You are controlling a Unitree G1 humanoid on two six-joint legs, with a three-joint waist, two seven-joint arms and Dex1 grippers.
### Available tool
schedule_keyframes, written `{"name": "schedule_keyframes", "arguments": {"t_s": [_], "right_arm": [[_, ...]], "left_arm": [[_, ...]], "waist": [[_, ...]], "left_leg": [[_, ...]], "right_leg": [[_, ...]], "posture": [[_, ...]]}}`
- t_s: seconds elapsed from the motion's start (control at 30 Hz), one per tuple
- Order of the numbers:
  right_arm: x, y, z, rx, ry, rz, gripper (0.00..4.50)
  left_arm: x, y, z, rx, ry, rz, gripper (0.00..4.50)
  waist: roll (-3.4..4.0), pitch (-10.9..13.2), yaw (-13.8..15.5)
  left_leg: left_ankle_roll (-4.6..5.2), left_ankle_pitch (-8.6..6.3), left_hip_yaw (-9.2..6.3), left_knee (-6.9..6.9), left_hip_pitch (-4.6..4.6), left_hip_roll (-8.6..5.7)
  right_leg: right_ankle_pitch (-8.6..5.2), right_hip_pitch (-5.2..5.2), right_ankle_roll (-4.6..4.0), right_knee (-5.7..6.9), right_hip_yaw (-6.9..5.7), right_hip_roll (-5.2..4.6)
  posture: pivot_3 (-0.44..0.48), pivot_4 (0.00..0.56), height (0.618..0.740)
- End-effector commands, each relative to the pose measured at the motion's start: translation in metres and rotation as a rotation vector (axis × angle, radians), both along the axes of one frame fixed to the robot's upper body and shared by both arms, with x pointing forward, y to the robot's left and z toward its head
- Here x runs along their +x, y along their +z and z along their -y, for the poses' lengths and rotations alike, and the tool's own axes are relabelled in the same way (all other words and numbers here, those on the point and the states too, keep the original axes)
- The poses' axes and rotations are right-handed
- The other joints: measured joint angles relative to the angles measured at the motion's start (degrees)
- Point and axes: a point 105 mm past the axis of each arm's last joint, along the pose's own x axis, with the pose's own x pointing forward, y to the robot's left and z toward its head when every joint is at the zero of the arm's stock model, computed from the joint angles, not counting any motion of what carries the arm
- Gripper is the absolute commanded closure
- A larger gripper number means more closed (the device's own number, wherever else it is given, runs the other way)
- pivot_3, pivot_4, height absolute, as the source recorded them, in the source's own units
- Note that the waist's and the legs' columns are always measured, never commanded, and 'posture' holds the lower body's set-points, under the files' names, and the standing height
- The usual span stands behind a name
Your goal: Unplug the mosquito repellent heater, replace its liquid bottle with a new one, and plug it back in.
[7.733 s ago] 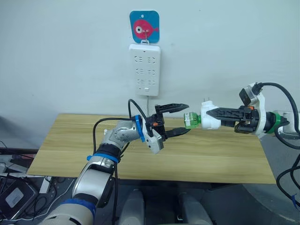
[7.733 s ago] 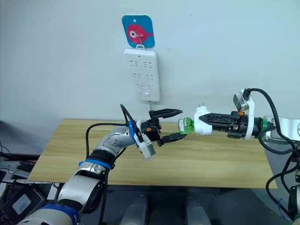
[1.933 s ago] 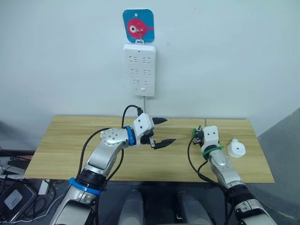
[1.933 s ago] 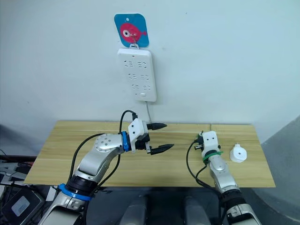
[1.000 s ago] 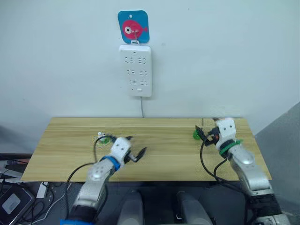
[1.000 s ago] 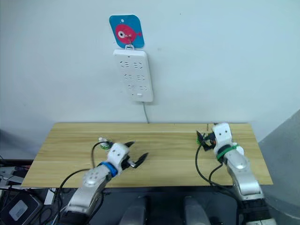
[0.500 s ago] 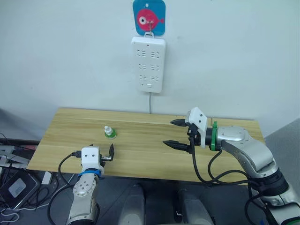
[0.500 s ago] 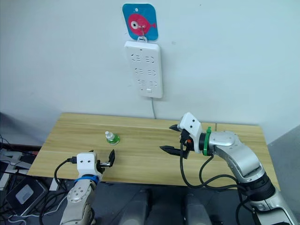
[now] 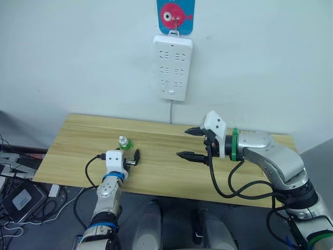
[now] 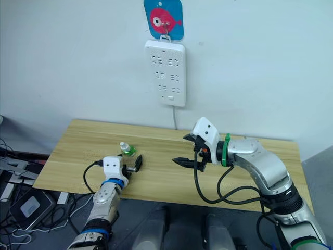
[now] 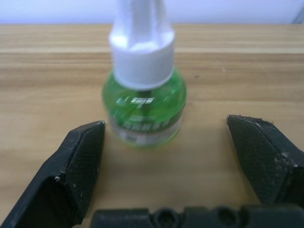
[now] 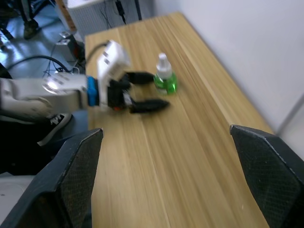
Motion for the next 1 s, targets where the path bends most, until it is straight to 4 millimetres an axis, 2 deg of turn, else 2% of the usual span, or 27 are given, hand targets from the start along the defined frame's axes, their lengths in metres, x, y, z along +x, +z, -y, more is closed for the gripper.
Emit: {"name": "schedule_keyframes", "arguments": {"t_s": [0.03, 0.17, 0.4, 0.53, 0.67, 0.77, 0.8, 0.9, 0.97, 1.0], "right_arm": [[-0.01, 0.013, -0.003, 0.008, 0.068, 0.04, 0.06], [-0.01, 0.019, -0.007, 0.024, 0.075, 0.044, 0.06], [-0.004, 0.023, -0.007, 0.031, 0.045, 0.052, 0.06], [0.002, 0.019, -0.002, 0.018, 0.016, 0.055, 0.0], [0.005, 0.016, 0.001, 0.012, 0.001, 0.056, 0.0], [0.008, 0.015, 0.001, 0.019, -0.012, 0.058, 0.0], [0.008, 0.015, 0.001, 0.024, -0.017, 0.061, 0.0], [0.009, 0.015, 0.009, 0.032, -0.038, 0.086, 0.0], [0.008, 0.014, 0.013, 0.031, -0.047, 0.098, 0.0], [0.007, 0.012, 0.018, 0.029, -0.055, 0.101, 0.0]], "left_arm": [[0.006, 0.002, -0.006, 0.004, 0.036, 0.01, 0.0], [0.012, 0.006, -0.007, 0.01, 0.052, 0.023, 0.0], [0.012, 0.004, -0.012, 0.031, 0.089, 0.014, 0.0], [0.014, 0.007, -0.022, 0.028, 0.131, 0.018, 0.86], [0.016, 0.011, -0.024, 0.031, 0.114, 0.023, 2.16], [0.018, 0.016, -0.027, 0.051, 0.102, 0.036, 2.26], [0.019, 0.019, -0.024, 0.077, 0.073, 0.046, 2.26], [0.023, 0.046, 0.017, 0.255, -0.23, 0.132, 2.26], [0.021, 0.057, 0.036, 0.287, -0.377, 0.156, 2.26], [0.017, 0.065, 0.053, 0.281, -0.51, 0.156, 2.26]], "waist": [[-0.03, 0.0, -0.1], [-0.08, 0.1, -0.2], [-0.11, 0.1, -0.3], [-0.12, 0.1, -0.4], [-0.12, 0.1, -0.4], [-0.12, 0.1, -0.4], [-0.12, 0.1, -0.3], [-0.14, 0.2, -0.2], [-0.13, 0.2, 0.1], [-0.13, 0.2, 0.3]], "left_leg": [[0.0, 0.0, 0.0, 0.0, 0.0, -0.01], [0.0, 0.0, 0.0, 0.0, -0.01, -0.03], [-0.01, 0.0, -0.01, -0.02, -0.01, -0.03], [-0.01, 0.0, -0.02, -0.01, -0.01, -0.02], [-0.01, 0.0, -0.01, -0.02, -0.01, -0.02], [-0.02, 0.0, -0.01, -0.03, -0.01, -0.03], [-0.02, -0.01, -0.01, -0.04, -0.01, -0.03], [-0.04, -0.01, -0.04, -0.08, -0.03, -0.02], [-0.08, -0.01, -0.05, -0.12, -0.04, -0.01], [-0.11, 0.0, -0.07, -0.12, -0.05, -0.03]], "right_leg": [[0.0, 0.0, 0.0, 0.0, -0.01, 0.01], [0.0, 0.0, 0.01, 0.0, -0.04, 0.03], [0.01, 0.0, 0.02, 0.0, -0.06, 0.02], [0.01, 0.0, 0.02, 0.0, -0.07, 0.02], [0.01, 0.0, 0.03, 0.0, -0.08, 0.02], [0.01, 0.0, 0.03, -0.02, -0.08, 0.02], [0.0, -0.01, 0.03, -0.03, -0.08, 0.02], [0.0, -0.02, 0.02, -0.04, -0.11, 0.02], [0.01, -0.03, 0.02, -0.04, -0.12, 0.02], [0.01, -0.03, 0.02, -0.04, -0.14, 0.02]], "posture": [[0.24, 0.298, 0.74], [0.235, 0.296, 0.74], [0.226, 0.295, 0.74], [0.235, 0.296, 0.74], [0.24, 0.297, 0.74], [0.254, 0.295, 0.74], [0.257, 0.294, 0.74], [0.265, 0.289, 0.74], [0.268, 0.286, 0.74], [0.268, 0.283, 0.74]]}}
